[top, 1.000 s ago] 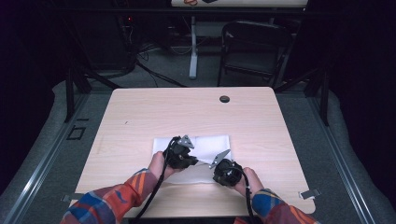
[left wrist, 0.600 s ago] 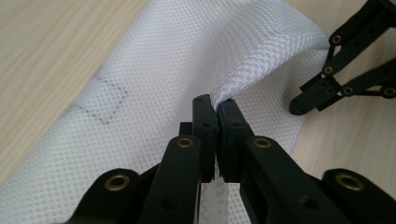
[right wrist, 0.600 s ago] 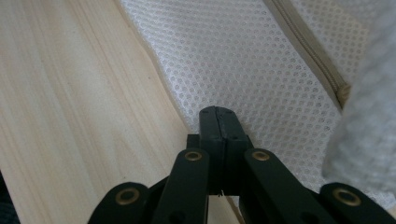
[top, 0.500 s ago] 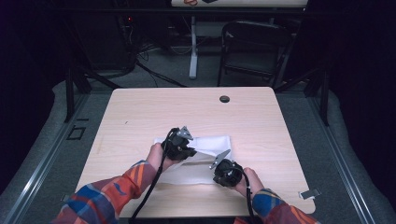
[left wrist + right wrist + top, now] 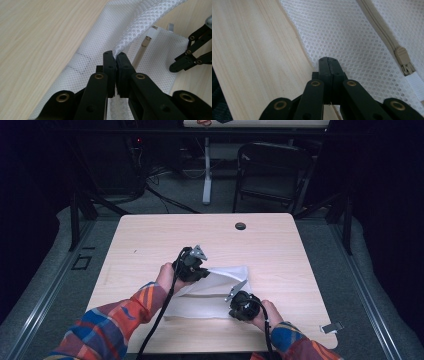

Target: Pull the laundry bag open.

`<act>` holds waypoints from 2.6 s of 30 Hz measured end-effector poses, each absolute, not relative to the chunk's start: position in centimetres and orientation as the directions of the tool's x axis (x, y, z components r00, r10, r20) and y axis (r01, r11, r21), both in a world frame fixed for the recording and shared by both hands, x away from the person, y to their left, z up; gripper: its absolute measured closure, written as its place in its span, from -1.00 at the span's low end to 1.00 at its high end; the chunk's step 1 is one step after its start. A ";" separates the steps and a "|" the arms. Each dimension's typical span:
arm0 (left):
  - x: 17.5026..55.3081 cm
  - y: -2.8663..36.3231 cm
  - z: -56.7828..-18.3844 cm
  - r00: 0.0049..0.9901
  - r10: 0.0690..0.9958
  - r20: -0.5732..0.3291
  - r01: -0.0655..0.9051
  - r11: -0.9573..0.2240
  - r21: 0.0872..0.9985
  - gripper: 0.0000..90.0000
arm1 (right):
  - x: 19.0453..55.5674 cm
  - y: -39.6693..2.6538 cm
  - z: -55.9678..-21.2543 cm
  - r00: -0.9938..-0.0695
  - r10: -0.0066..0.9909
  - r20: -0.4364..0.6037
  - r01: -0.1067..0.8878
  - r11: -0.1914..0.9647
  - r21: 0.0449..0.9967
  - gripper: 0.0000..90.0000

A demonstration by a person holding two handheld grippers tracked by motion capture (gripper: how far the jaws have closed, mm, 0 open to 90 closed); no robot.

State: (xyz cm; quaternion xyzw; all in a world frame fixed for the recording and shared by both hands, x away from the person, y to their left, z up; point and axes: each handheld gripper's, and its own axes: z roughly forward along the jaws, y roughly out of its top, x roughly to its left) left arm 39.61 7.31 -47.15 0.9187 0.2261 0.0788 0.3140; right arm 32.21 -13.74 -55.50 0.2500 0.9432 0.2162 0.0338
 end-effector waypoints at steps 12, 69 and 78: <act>41.1 7.0 -45.7 0.877 0.478 0.055 0.351 -0.713 0.607 0.94 | 31.9 -13.8 -55.5 -0.875 0.479 0.071 0.463 0.785 0.412 1.00; 49.4 2.9 -43.5 0.735 0.636 0.236 0.385 -0.677 0.626 0.93 | 30.5 -14.3 -55.3 -0.891 0.423 0.166 0.454 0.821 0.347 1.00; 51.0 2.0 -45.1 0.711 0.661 0.239 0.411 -0.667 0.621 0.70 | 30.6 -14.5 -55.3 -0.885 0.427 0.186 0.466 0.817 0.340 1.00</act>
